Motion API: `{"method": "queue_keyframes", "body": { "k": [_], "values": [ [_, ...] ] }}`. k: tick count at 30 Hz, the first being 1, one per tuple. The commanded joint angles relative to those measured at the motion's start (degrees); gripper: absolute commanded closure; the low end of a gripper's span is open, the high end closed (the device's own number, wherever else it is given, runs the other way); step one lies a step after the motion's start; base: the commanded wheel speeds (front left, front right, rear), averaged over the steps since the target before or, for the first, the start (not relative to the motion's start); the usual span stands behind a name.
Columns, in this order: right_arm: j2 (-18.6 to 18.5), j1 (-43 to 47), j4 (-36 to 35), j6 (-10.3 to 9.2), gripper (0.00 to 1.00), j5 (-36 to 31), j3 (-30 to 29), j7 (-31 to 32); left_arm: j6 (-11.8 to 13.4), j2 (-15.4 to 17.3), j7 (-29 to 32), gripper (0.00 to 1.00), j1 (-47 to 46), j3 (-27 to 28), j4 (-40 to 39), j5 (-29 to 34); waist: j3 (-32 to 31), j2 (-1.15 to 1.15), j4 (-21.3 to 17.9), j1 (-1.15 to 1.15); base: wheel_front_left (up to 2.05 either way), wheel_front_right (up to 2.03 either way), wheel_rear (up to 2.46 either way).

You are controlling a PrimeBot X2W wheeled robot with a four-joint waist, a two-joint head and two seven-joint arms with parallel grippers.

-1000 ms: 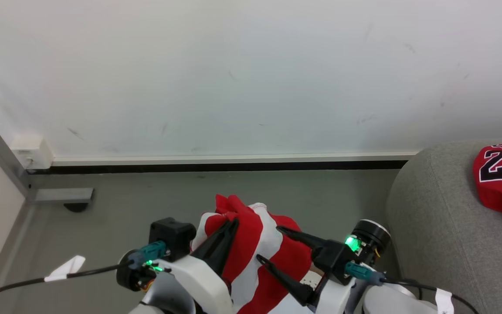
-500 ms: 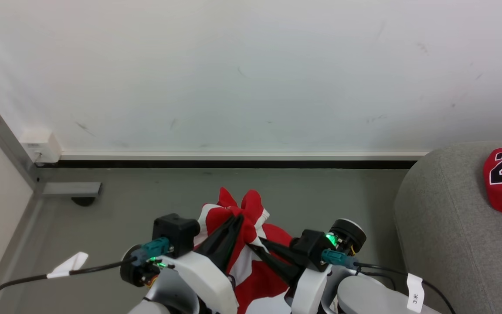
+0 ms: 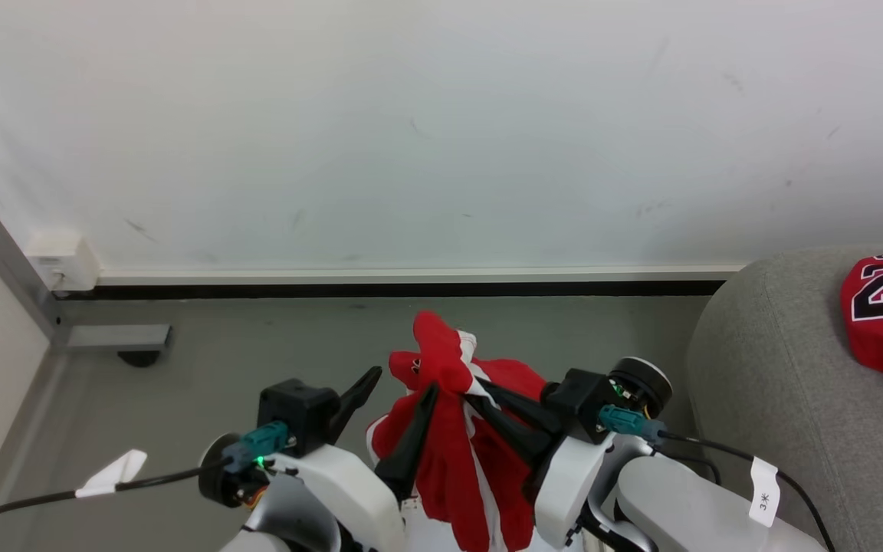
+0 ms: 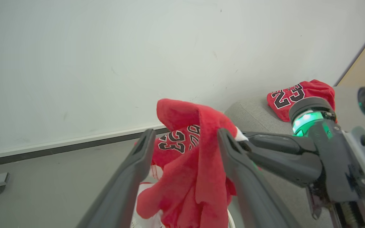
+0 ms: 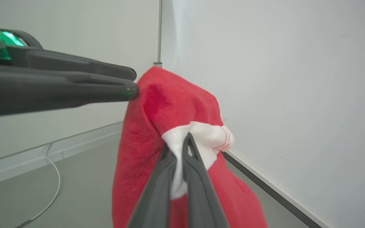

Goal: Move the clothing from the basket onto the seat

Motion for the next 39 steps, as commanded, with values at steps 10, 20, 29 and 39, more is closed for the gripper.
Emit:
{"method": "queue_keyframes", "body": {
  "k": [10, 20, 29, 39],
  "values": [
    [-1.0, 0.7, -1.3, -0.15, 1.0, -1.5, -1.6, -0.4, 0.4, 0.7, -0.8, 0.0, 0.8, 0.3, -0.1, 0.1, 0.1, 0.0, -0.7, -0.01, 0.0, 0.0, 0.0],
    [-2.6, 0.1, -2.2, -0.15, 1.0, -2.3, -3.3, -0.4, 0.6, 0.7, -1.3, 0.0, 0.8, 0.3, -0.4, -0.3, 0.6, 0.0, -3.0, -0.01, 0.0, 0.0, 0.0],
    [-4.8, 0.1, -5.5, -0.15, 1.0, -3.9, -6.0, -0.4, 1.1, 1.6, -1.6, 0.0, 2.4, 0.4, -1.8, -0.8, 0.7, 0.0, -13.1, -0.01, 0.0, 0.0, 0.0],
    [-12.9, 2.8, -10.3, -0.15, 1.0, -5.5, -9.5, -0.3, 0.5, -1.1, -2.3, 0.0, 1.5, -2.2, -1.8, -0.2, 0.3, 0.0, -26.9, -0.01, 0.0, 0.0, 0.0]
  ]
}}
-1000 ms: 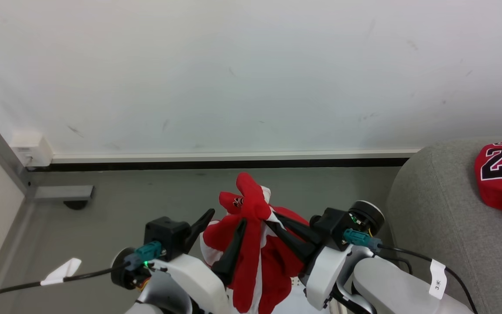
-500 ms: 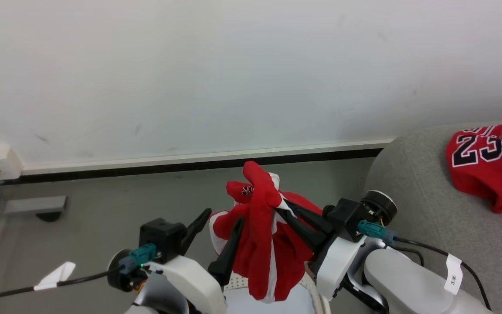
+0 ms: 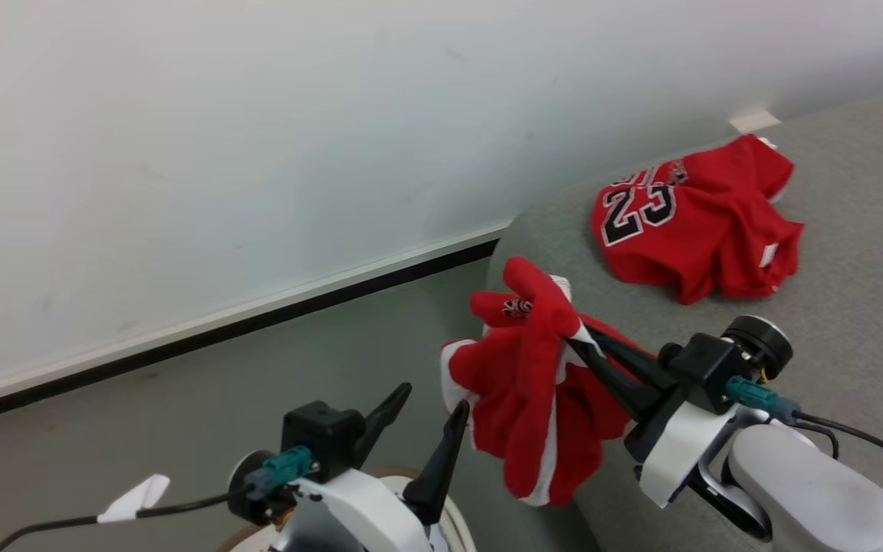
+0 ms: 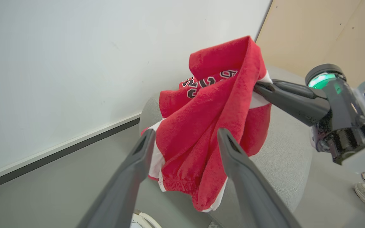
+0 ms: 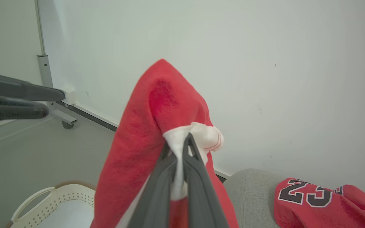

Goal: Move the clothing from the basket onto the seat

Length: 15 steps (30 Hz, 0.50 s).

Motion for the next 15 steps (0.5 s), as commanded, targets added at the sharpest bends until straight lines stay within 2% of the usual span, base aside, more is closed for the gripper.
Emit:
{"method": "queue_keyframes", "body": {
  "k": [1, 4, 10, 15],
  "values": [
    [-1.2, 1.2, -0.9, -0.15, 1.0, -0.2, -0.6, -0.1, -0.1, -0.3, -0.3, 0.0, -0.1, -0.5, 0.2, 0.3, -0.3, 0.0, -6.1, 0.0, 0.0, 0.0, 0.0],
    [-4.7, 2.6, -2.7, -0.15, 1.0, -0.8, -3.6, -0.1, -1.2, -1.9, 0.3, 0.0, -1.5, -2.7, 0.7, 1.0, 0.5, 0.0, -7.7, 0.0, 0.0, 0.0, 0.0],
    [-9.1, 8.2, -8.1, -0.15, 1.0, -3.8, -12.5, 1.2, -4.2, -4.7, 0.7, 0.0, -4.5, -6.3, 2.9, 1.4, 2.1, 0.0, -8.7, 0.0, 0.0, 0.0, 0.0],
    [-10.0, 13.5, -14.0, -0.15, 1.0, -6.7, -19.5, 4.1, -5.5, -6.0, 0.7, 0.0, -6.1, -7.6, 4.4, 1.4, 3.1, 0.0, -9.2, 0.0, 0.0, 0.0, 0.0]
  ]
}}
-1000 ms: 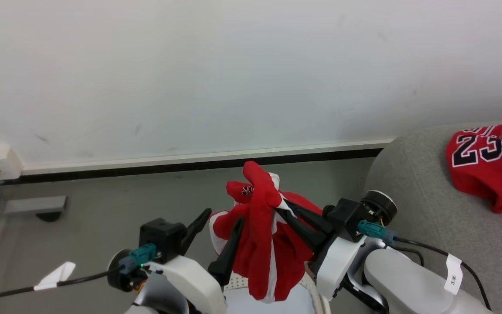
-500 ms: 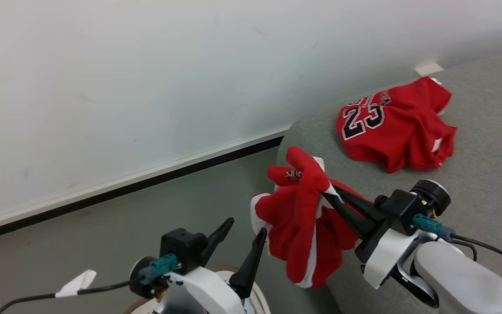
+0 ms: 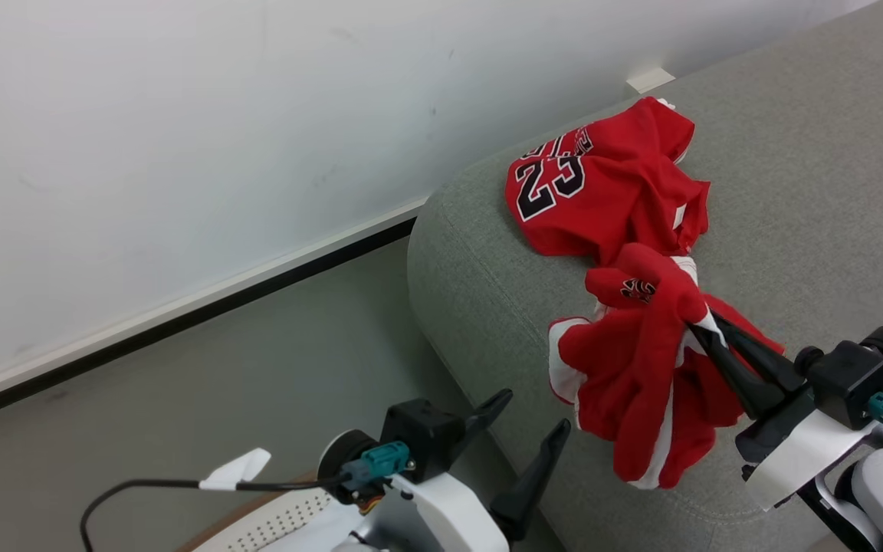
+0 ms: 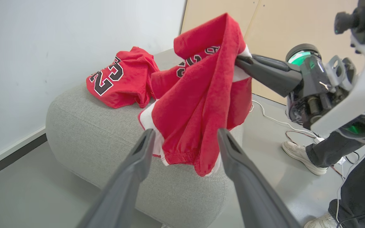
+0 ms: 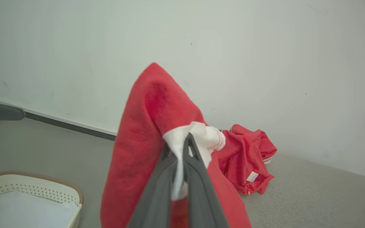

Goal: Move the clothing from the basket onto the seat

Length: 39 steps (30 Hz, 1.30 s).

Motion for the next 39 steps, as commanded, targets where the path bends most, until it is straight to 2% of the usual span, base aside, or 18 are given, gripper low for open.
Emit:
{"method": "queue_keyframes", "body": {
  "k": [1, 6, 9, 14, 17, 20, 30, 34, 39],
  "values": [
    [0.1, 1.8, -1.9, -0.14, 1.0, -1.1, -1.8, 0.8, -0.3, 0.0, 0.1, 0.0, -0.7, 0.0, 0.4, 0.5, 0.4, -0.01, -0.2, 0.0, 0.0, 0.0, 0.0],
    [1.1, 4.0, -5.4, -0.15, 1.0, -2.5, -6.1, 3.1, -0.3, 0.2, 0.4, 0.0, -1.5, -0.3, 0.4, 0.8, 2.0, -0.01, -0.4, 0.0, 0.0, 0.0, 0.0],
    [3.0, 3.6, -6.7, -0.15, 1.0, -3.2, -9.0, 4.1, 0.1, 1.4, 1.5, 0.0, -2.4, 0.0, -0.4, 1.6, 5.0, -0.01, -0.5, 0.0, 0.0, 0.0, 0.0],
    [6.6, -2.3, -5.3, -0.15, 1.0, -4.2, -12.9, 4.0, 1.1, 4.2, 4.2, 0.0, -4.9, 1.0, -3.5, 3.3, 12.5, -0.01, -0.5, 0.0, 0.0, 0.0, 0.0],
    [7.6, -6.7, -2.8, -0.15, 1.0, -5.0, -17.8, 3.6, 0.4, 5.8, 6.7, 0.0, -8.1, 1.0, -6.0, 4.8, 18.5, -0.01, 2.0, 0.0, 0.0, 0.0, 0.0],
    [8.2, -12.5, 0.0, -0.15, 1.0, -5.8, -22.9, 4.2, -0.6, 7.2, 8.6, 0.0, -11.7, 1.4, -7.9, 6.1, 24.3, -0.01, 4.5, 0.0, 0.0, 0.0, 0.0],
    [3.6, -34.5, 13.8, -0.15, 1.0, -11.6, -44.0, 5.7, -3.0, 9.0, 11.4, 0.0, -21.3, 3.1, -12.1, 8.3, 38.7, -0.01, 11.9, 0.0, 0.0, 0.0, 0.0],
    [4.7, -37.6, 21.2, -0.15, 1.0, -16.5, -49.9, 5.6, -3.3, 9.1, 10.6, 0.0, -21.6, 3.3, -11.9, 8.3, 41.1, -0.01, 14.2, 0.0, 0.0, 0.0, 0.0],
    [7.2, -35.3, 30.8, -0.15, 1.0, -21.9, -57.1, 2.6, -3.1, 9.9, 9.8, 0.0, -20.1, 2.9, -11.3, 8.5, 41.8, -0.01, 15.8, 0.0, 0.0, 0.0, 0.0]
  ]
}}
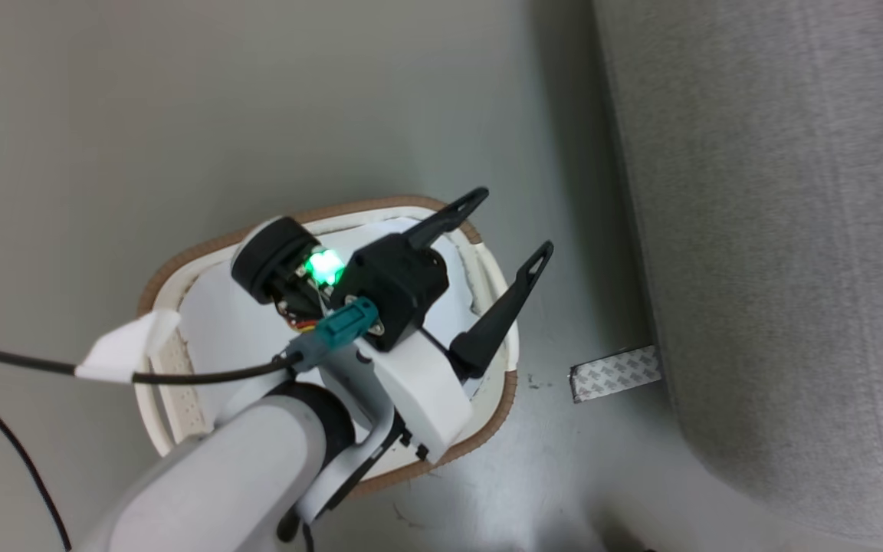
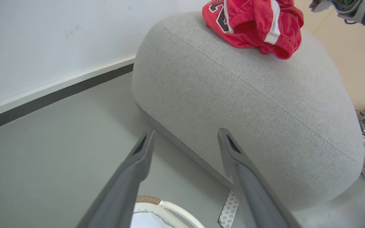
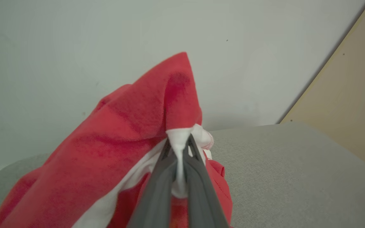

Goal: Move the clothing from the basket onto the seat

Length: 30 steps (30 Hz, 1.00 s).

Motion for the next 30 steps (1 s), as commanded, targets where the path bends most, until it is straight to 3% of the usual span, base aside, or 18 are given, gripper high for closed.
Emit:
{"method": "queue_keyframes", "body": {
  "k": [1, 4, 5, 6, 7, 8, 9, 15, 19, 30],
  "values": [
    [0.5, 1.2, 1.7, -0.15, 1.0, -1.5, -1.3, -0.9, -0.2, 0.6, 0.0, 0.0, 0.8, -0.3, 0.0, 0.8, 1.4, 0.0, 1.4, -0.02, 0.0, 0.0, 0.0],
    [2.4, 1.1, 5.5, -0.15, 1.0, -4.2, -4.4, -3.2, -0.1, 1.7, 0.3, 0.0, 1.5, -0.4, -0.3, 1.0, 1.2, 0.0, 1.1, -0.02, 0.0, 0.0, 0.0],
    [2.9, 1.0, 6.4, -0.15, 0.95, -5.0, -5.0, -3.8, 0.1, 2.0, 0.4, 0.0, 1.7, -0.2, -0.4, 1.0, 1.0, 0.0, 0.9, -0.02, 0.0, 0.0, 0.0],
    [3.6, 0.9, 7.3, -0.15, 0.66, -5.5, -5.3, -4.3, 0.2, 2.4, 0.4, 0.0, 1.9, -0.1, -0.5, 1.0, 0.8, 0.0, 0.6, -0.02, 0.0, 0.0, 0.0],
    [4.1, 0.9, 7.9, -0.15, 0.5, -6.1, -5.4, -4.7, 0.5, 2.8, 0.5, 0.0, 2.1, 0.1, -0.6, 1.0, 0.5, 0.0, 0.2, -0.02, 0.0, 0.0, 0.0],
    [4.6, 0.8, 8.6, -0.15, 0.05, -6.7, -5.5, -5.0, 0.5, 3.1, 0.6, 0.0, 2.4, 0.2, -0.6, 0.9, 0.2, 0.0, -0.1, -0.02, 0.0, 0.0, 0.0],
    [5.0, 0.7, 9.2, -0.15, 0.0, -7.1, -5.6, -5.4, 0.7, 3.4, 0.5, 0.0, 2.6, 0.2, -0.6, 0.9, -0.2, 0.0, -0.5, -0.02, 0.0, 0.0, 0.0],
    [6.2, 2.7, 10.4, -0.15, 0.0, -8.6, -3.3, -6.3, 2.2, 3.6, -1.4, 0.0, 3.3, 1.8, 0.0, 0.6, -3.8, 0.0, -1.8, -0.02, 0.0, 0.0, 0.0],
    [6.6, 5.9, 7.6, -0.15, 0.0, -8.8, -0.9, -6.6, 3.8, 3.2, -4.9, 0.0, 5.1, 3.7, 1.7, -0.7, -8.2, 0.0, -1.7, -0.02, 0.0, 0.0, 0.0],
    [7.8, 24.5, -13.0, -0.15, 0.0, -5.5, 8.1, -6.6, 9.1, 2.4, -18.0, 0.0, 15.4, 10.5, 10.9, -5.2, -24.7, 0.0, 3.9, -0.02, 0.0, 0.0, 0.0]
  ]
}}
